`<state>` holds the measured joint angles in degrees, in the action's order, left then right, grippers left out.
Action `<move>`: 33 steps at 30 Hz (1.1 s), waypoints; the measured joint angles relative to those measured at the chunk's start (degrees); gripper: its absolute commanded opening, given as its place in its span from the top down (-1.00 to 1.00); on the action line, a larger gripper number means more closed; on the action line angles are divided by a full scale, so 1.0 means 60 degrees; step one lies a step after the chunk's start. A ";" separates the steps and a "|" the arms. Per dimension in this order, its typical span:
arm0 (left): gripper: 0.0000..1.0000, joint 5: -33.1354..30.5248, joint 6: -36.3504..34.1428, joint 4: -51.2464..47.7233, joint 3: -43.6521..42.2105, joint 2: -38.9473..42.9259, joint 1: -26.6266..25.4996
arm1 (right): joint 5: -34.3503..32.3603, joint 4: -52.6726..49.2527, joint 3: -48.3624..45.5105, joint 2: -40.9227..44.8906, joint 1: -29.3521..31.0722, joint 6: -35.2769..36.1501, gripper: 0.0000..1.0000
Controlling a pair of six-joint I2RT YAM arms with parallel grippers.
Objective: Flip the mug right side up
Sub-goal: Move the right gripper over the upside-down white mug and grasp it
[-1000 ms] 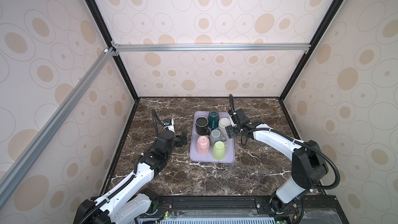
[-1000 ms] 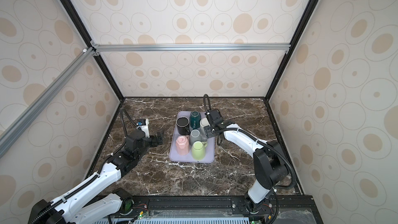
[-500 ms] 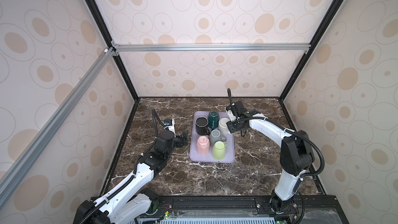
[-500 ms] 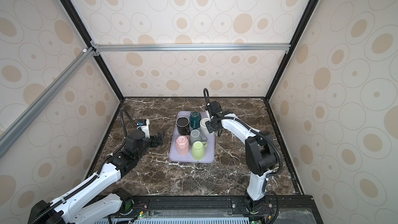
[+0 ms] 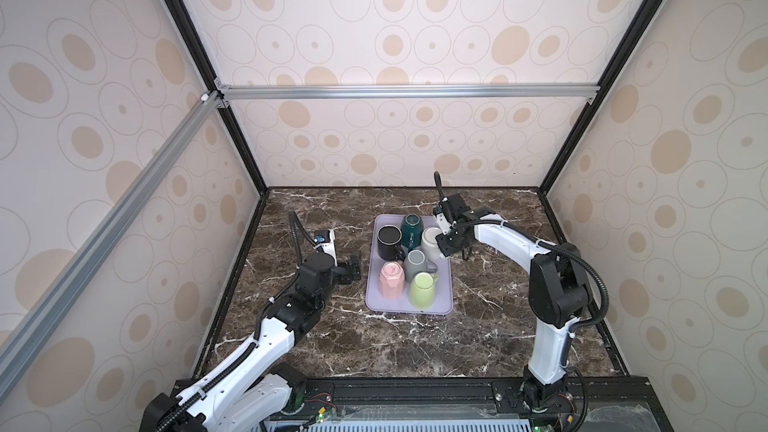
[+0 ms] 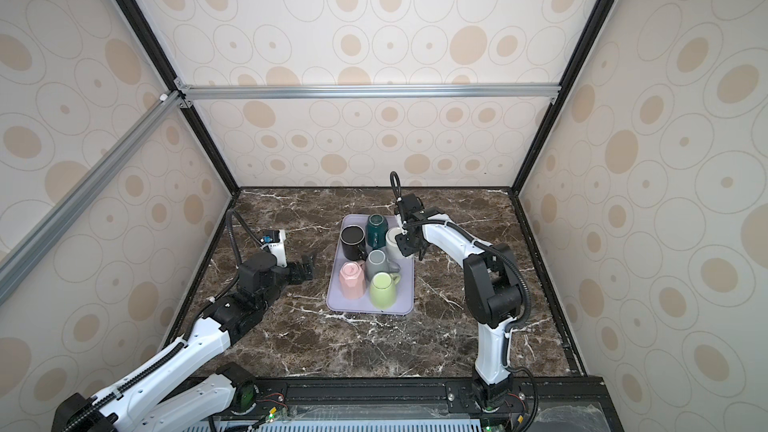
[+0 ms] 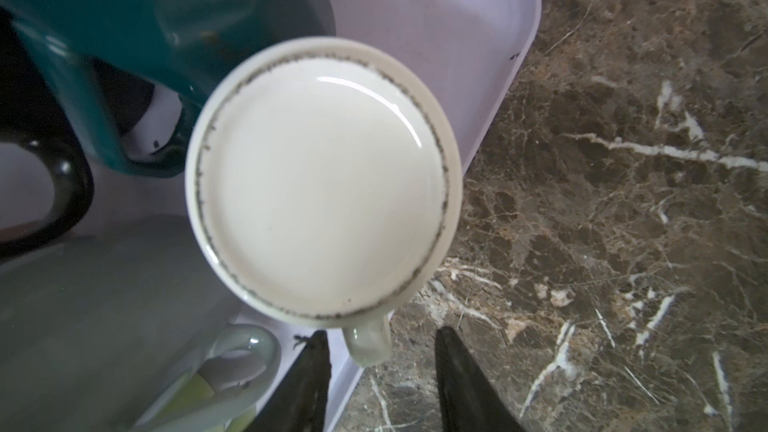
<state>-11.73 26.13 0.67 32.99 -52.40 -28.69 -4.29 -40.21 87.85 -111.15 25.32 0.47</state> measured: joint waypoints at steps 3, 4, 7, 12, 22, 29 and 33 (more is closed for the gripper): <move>-0.97 -0.0044 0.0004 -0.0004 -0.0033 0.0051 0.0000 | -0.0113 -0.0164 0.0178 -0.0193 0.0000 0.0004 0.12; -0.96 -0.0044 0.0004 -0.0011 -0.0047 0.0066 0.0000 | -0.0142 -0.0215 0.0229 -0.0255 0.0004 0.0004 0.13; -0.96 -0.0058 0.0004 -0.0018 -0.0106 0.0102 0.0000 | -0.0197 -0.0299 0.0273 -0.0368 0.0000 0.0004 0.12; -0.96 -0.0069 0.0004 -0.0033 -0.0157 0.0124 0.0000 | -0.0204 -0.0364 0.0361 -0.0463 0.0000 -0.0004 0.25; -0.97 -0.0102 0.0018 -0.0058 -0.0444 0.0299 0.0000 | -0.0222 -0.0678 0.0812 -0.0838 0.0000 0.0000 0.24; -0.96 -0.0175 0.0018 -0.0062 -0.0546 0.0503 0.0000 | -0.0222 -0.0801 0.0965 -0.0903 0.0000 0.0007 0.25; -0.96 -0.0200 0.0022 -0.0062 -0.0576 0.0514 0.0000 | -0.0219 -0.0874 0.1024 -0.0998 0.0000 0.0040 0.41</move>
<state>-12.93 26.26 0.30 29.54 -49.32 -28.69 -5.61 -45.45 94.00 -117.14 25.32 0.71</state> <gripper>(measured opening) 0.982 0.355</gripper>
